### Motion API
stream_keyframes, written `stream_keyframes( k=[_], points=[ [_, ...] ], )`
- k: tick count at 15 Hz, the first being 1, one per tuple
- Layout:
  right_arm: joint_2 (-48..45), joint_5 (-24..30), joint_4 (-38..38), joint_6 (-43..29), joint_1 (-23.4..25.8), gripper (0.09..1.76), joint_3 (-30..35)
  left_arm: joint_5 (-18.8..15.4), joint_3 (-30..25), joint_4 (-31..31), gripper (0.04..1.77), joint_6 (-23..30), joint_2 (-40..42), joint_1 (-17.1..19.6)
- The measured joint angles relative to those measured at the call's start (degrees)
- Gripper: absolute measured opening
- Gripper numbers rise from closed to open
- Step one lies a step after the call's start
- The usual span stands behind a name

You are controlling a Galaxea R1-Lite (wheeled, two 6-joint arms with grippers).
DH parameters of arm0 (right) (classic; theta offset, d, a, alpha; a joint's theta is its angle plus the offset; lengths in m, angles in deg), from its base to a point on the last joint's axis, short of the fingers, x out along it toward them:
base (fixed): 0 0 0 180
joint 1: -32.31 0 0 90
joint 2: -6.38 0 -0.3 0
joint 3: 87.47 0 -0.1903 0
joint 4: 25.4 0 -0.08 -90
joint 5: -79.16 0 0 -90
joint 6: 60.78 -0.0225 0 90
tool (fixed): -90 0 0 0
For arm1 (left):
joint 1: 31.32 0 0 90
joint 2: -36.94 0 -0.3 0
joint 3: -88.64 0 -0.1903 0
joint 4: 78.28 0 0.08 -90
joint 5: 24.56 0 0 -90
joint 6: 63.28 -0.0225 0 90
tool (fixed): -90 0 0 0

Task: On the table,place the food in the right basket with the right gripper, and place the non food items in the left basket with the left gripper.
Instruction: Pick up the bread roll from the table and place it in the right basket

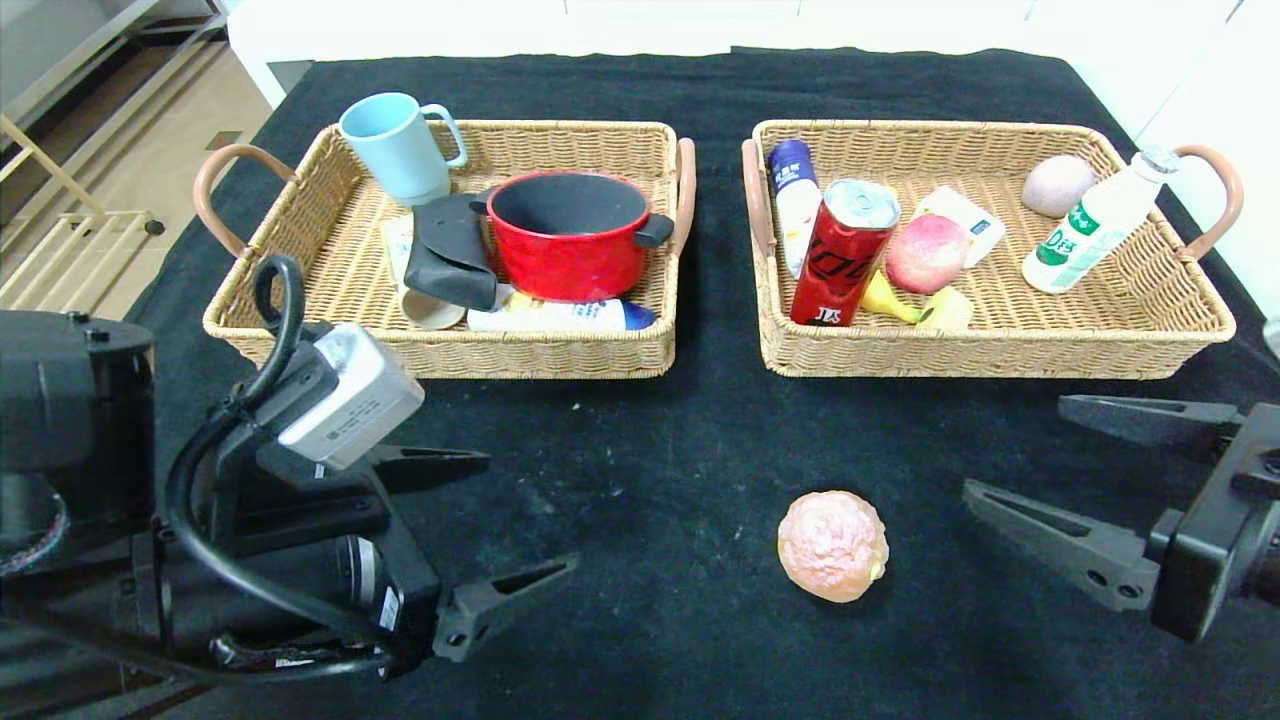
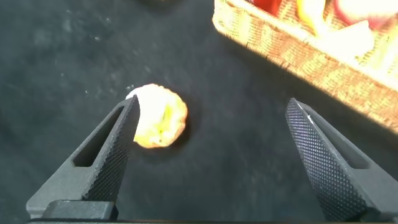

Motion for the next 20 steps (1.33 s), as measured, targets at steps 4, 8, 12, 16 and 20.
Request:
stream_keyframes(
  k=[4, 8, 12, 16, 20],
  points=[
    [2.1, -6.68, 18.97, -10.96, -5.62, 1.71, -10.23, -3.58, -3.02, 4.46, 1.72, -0.16, 0.16, 4.11],
    [9.03, -17.42, 29.26, -23.98, -11.93, 1.71, -22.44, -4.52, -3.88, 5.34, 1.72, -0.22, 0.07, 5.49],
    [18.14, -27.56, 36.73, -31.99, -17.88, 1.71, -30.99, -4.67, -3.61, 5.38, 1.72, -0.09, 1.1, 6.89],
    [24.94, -29.28, 43.92, -38.14, -19.49, 1.71, -36.74, -4.83, -3.25, 5.35, 1.72, -0.13, 3.05, 7.55],
    [29.2, -29.42, 44.19, -38.36, -19.21, 1.71, -37.9, -4.85, -3.08, 5.24, 1.72, -0.13, 4.01, 7.47]
  ],
)
